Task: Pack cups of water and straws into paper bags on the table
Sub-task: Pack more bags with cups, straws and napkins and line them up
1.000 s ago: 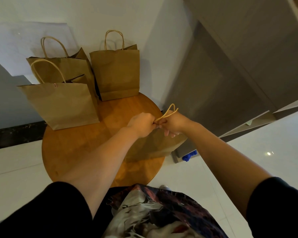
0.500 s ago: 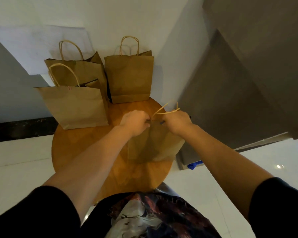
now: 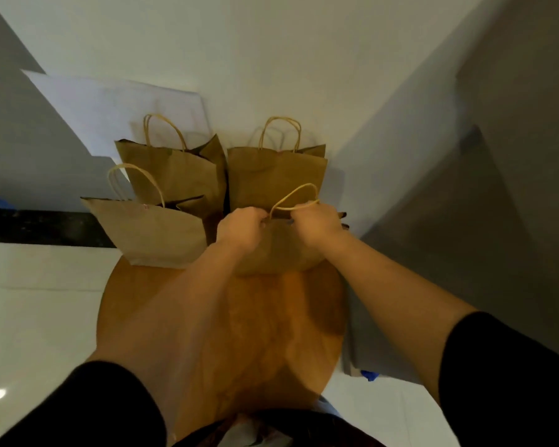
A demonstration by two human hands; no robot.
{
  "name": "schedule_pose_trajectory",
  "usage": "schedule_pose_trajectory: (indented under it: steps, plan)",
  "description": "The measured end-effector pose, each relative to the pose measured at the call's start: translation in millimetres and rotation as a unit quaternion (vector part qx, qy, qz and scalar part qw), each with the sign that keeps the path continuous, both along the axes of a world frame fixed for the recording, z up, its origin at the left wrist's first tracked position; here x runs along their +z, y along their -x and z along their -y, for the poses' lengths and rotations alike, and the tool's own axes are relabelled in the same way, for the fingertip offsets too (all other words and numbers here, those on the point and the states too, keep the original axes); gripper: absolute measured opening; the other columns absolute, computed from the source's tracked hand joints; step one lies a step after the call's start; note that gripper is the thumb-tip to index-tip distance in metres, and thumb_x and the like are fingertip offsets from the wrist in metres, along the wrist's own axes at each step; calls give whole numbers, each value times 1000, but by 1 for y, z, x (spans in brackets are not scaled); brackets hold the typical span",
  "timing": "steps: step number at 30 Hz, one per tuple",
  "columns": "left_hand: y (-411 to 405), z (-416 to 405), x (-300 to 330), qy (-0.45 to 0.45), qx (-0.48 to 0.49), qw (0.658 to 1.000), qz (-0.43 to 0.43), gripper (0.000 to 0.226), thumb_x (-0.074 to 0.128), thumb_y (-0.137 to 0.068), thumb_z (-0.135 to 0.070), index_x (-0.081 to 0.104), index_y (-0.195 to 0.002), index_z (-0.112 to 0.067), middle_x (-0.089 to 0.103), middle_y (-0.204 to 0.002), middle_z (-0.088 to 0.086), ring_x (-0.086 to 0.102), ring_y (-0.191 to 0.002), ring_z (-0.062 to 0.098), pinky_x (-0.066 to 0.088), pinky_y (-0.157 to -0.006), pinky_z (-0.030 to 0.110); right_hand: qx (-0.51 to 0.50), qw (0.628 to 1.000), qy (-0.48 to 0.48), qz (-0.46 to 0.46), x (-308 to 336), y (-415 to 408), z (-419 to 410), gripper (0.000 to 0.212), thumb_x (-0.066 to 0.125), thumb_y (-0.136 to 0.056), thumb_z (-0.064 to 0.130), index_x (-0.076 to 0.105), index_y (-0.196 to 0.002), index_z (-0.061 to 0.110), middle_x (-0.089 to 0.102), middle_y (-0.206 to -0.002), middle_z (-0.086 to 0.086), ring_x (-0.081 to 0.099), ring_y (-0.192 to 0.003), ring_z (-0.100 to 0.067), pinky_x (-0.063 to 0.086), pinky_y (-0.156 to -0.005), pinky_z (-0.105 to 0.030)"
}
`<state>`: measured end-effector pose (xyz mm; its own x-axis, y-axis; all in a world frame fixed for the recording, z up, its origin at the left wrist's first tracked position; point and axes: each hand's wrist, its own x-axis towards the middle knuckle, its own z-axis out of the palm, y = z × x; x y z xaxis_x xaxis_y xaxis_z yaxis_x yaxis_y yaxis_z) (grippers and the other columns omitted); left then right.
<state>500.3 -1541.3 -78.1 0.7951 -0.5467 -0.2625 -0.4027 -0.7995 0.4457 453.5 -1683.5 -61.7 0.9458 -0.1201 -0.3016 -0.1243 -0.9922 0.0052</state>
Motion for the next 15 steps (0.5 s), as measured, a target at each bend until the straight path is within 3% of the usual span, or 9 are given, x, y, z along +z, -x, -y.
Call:
schedule_pose_trajectory:
  steps: [8,12,15]
  plan:
    - [-27,11,-4,2,82,996,32,32,44,-98,-10,59,-124,-20,64,-115,7,59,-102,28,47,-78,35,17,998,-15,61,-9,-25,6,20,43,-96,9,64,-98,8,65,-97,-12,63,-90,-30,39,-64,-34]
    - [-21,8,-6,-3,71,997,23,33,41,-99,-13,57,-127,-20,63,-118,8,58,-105,30,50,-86,41,-4,996,-29,79,-14,-16,1,19,43,-95,7,61,-93,8,66,-91,-12,64,-82,-30,36,-58,-33]
    - [-13,5,-1,13,62,998,28,30,41,-99,-16,58,-124,-18,64,-114,9,58,-102,29,50,-81,40,-20,995,-36,89,-13,-5,-1,16,42,-95,7,57,-100,9,66,-94,-13,64,-83,-33,35,-57,-33]
